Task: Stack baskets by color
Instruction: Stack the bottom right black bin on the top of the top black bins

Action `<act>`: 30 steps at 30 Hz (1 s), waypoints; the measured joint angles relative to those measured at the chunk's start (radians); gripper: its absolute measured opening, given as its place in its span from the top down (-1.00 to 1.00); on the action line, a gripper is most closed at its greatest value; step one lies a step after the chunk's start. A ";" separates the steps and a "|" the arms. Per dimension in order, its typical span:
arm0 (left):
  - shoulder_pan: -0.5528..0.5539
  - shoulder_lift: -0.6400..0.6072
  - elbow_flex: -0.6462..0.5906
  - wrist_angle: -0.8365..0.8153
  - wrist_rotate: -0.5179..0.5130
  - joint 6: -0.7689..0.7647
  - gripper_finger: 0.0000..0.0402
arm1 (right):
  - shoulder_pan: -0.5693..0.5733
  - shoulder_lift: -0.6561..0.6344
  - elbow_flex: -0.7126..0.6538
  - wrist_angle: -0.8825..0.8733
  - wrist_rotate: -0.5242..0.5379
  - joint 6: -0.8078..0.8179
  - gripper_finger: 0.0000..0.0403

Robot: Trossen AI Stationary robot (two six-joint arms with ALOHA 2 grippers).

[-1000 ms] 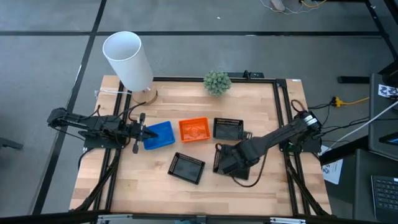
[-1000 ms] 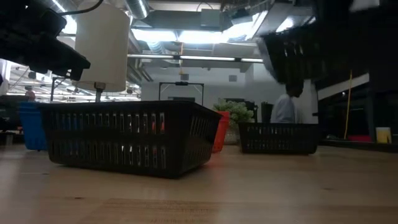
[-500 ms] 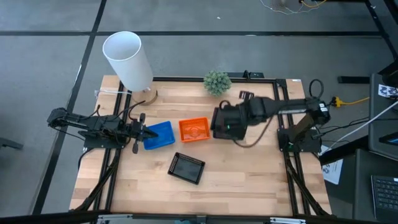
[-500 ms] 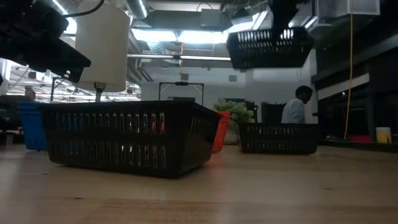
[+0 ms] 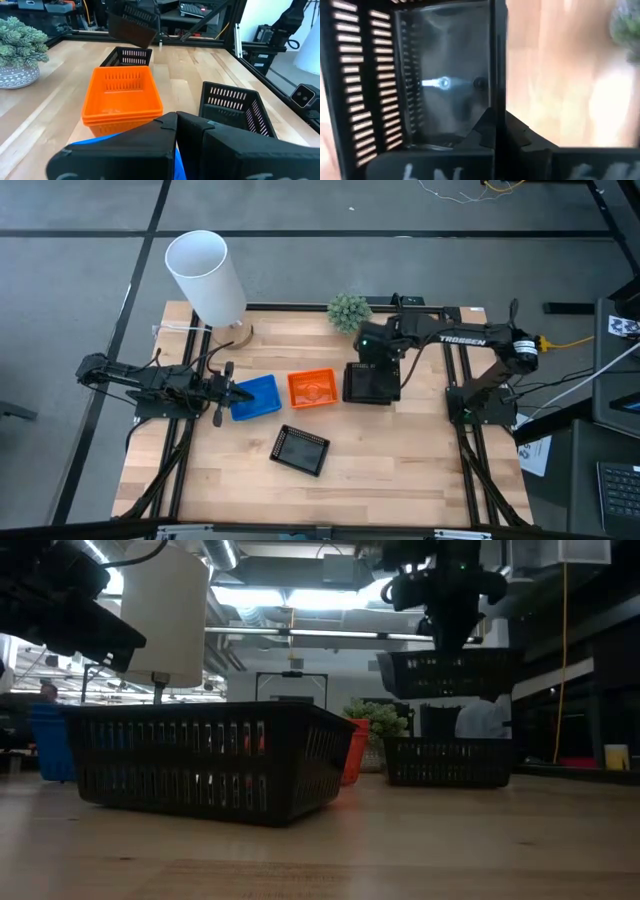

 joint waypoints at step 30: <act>0.000 0.000 0.000 0.000 0.000 0.000 1.00 | -0.128 -0.106 -0.341 0.380 -0.203 -0.074 0.88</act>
